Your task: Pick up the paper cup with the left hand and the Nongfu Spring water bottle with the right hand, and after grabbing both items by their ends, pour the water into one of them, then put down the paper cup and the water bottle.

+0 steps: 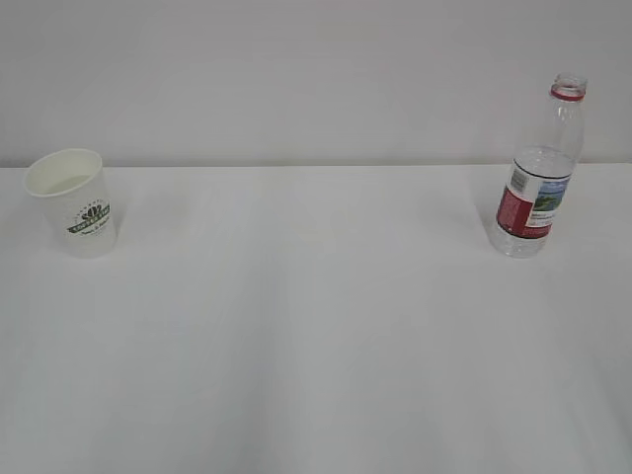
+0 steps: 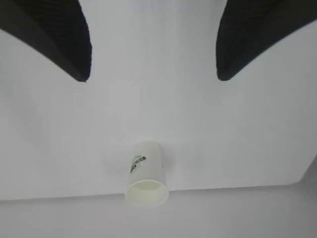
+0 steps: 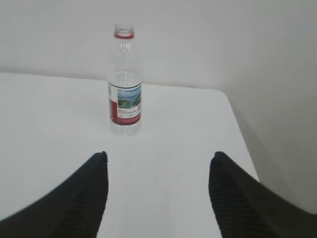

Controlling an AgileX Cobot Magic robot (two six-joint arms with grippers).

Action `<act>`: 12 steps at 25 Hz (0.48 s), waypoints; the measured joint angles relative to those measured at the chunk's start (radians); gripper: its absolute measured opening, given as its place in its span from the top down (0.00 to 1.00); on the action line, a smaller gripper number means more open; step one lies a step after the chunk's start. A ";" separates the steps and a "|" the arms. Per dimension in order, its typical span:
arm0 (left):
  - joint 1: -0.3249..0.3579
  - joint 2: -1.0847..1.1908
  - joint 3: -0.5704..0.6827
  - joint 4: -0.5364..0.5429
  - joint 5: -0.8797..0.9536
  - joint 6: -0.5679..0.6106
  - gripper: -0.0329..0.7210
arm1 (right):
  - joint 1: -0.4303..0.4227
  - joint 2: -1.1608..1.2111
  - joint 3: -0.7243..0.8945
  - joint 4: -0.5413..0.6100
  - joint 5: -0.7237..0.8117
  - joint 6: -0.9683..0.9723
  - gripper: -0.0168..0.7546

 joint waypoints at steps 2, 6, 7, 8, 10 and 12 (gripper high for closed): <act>0.000 -0.003 -0.020 -0.009 0.064 0.021 0.20 | 0.000 -0.017 -0.012 0.048 0.059 -0.045 0.35; 0.000 -0.005 -0.036 -0.017 0.146 0.035 0.20 | 0.000 -0.043 -0.033 0.091 0.187 -0.074 0.35; 0.000 -0.005 -0.038 -0.021 0.164 0.035 0.20 | 0.000 -0.048 -0.038 0.092 0.221 -0.076 0.35; 0.000 -0.005 -0.038 -0.028 0.183 0.035 0.20 | 0.000 -0.049 -0.045 0.096 0.251 -0.077 0.35; 0.000 -0.005 -0.038 -0.040 0.211 0.037 0.20 | 0.000 -0.052 -0.060 0.104 0.301 -0.077 0.35; 0.000 -0.005 -0.038 -0.048 0.228 0.037 0.20 | 0.000 -0.052 -0.071 0.112 0.356 -0.077 0.35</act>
